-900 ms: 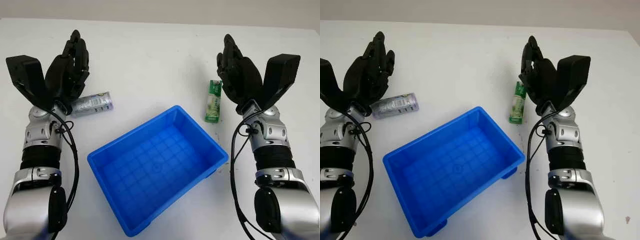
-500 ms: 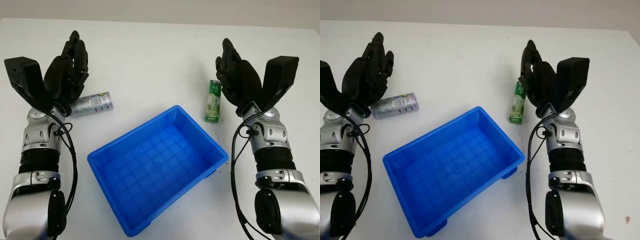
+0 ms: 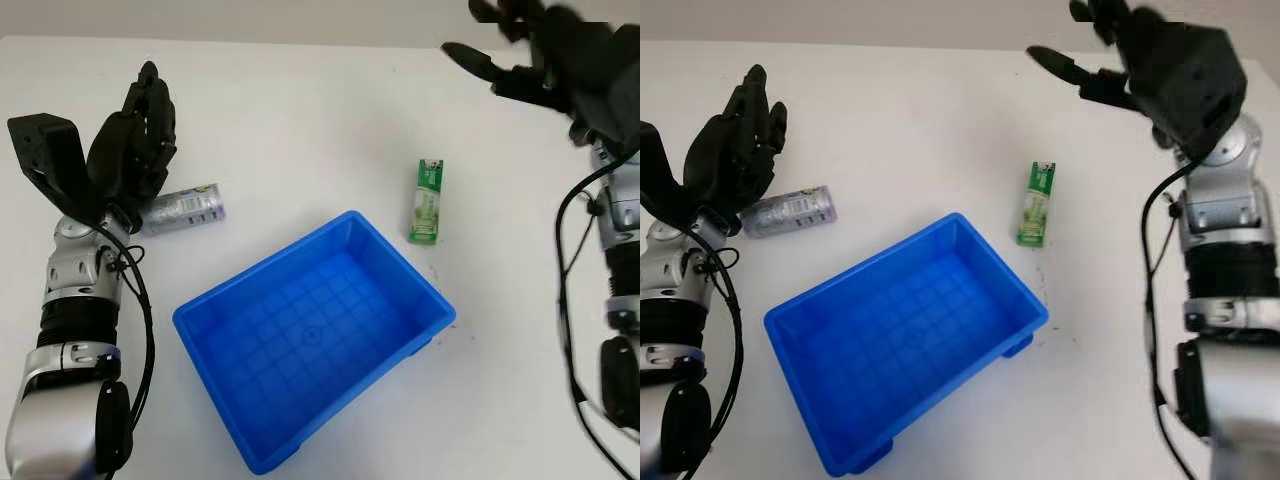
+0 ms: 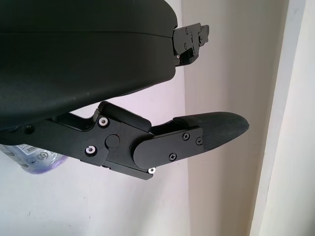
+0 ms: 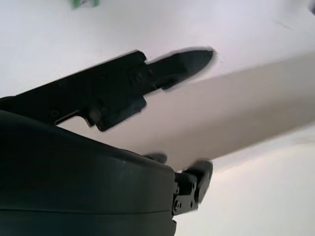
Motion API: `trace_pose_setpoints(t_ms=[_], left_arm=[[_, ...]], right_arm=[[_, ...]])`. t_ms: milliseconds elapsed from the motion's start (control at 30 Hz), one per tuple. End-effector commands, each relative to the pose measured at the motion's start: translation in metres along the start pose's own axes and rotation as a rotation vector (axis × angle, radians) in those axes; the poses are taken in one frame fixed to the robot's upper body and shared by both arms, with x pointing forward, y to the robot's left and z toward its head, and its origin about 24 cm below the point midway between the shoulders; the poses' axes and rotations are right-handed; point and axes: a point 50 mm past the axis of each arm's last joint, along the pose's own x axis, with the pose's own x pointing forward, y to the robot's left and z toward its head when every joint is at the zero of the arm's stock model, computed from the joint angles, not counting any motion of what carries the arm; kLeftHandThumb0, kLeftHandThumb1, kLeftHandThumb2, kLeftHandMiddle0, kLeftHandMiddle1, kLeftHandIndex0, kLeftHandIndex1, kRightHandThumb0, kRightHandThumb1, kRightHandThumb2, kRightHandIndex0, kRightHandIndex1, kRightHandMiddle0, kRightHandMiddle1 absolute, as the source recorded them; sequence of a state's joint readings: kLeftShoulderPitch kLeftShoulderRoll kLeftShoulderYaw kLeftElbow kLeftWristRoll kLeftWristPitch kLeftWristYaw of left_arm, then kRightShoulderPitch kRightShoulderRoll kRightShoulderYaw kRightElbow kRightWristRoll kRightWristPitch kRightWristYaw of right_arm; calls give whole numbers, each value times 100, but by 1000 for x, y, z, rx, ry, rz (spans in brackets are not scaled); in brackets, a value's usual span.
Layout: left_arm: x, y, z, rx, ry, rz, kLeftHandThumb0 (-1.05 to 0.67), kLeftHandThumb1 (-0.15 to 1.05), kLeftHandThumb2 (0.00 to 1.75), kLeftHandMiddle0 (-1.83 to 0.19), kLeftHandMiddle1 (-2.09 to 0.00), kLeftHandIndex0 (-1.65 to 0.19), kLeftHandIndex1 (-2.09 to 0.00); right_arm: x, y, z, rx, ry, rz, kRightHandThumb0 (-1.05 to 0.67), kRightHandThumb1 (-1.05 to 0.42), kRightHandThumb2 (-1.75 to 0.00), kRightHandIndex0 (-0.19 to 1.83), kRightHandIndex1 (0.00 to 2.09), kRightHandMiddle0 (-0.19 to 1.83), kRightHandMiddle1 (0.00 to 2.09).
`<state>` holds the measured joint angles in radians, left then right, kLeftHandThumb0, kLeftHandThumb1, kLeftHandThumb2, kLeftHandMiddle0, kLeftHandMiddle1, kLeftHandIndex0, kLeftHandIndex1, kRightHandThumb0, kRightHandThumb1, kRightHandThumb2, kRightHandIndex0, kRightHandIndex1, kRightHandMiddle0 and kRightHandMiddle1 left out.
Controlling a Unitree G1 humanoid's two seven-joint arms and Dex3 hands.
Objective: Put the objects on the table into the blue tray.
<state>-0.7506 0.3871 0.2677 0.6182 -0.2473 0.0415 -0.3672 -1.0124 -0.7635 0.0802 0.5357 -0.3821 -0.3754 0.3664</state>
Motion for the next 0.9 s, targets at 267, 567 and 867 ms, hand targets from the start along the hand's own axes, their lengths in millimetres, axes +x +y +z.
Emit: trace_pose_setpoints(t_ms=[267,567,867], left_arm=[[3,1,2,2,5,-15,-74,105,62,19,0,19,0],[2,4,3,13,10,-9,-75,105,61,19,0,19,0],[2,5,3,13,14,-13,-75,105,60,19,0,19,0]], right_arm=[[5,31,6,-644,-156,360,-27,-78,-6,37,19,35,25],[-6,60,-15,-802,-247,448,-12,-92,-7,46,13,46,12],[-16,82,-23,-720,-299,464,-12,-92,-5,53,14,54,12]])
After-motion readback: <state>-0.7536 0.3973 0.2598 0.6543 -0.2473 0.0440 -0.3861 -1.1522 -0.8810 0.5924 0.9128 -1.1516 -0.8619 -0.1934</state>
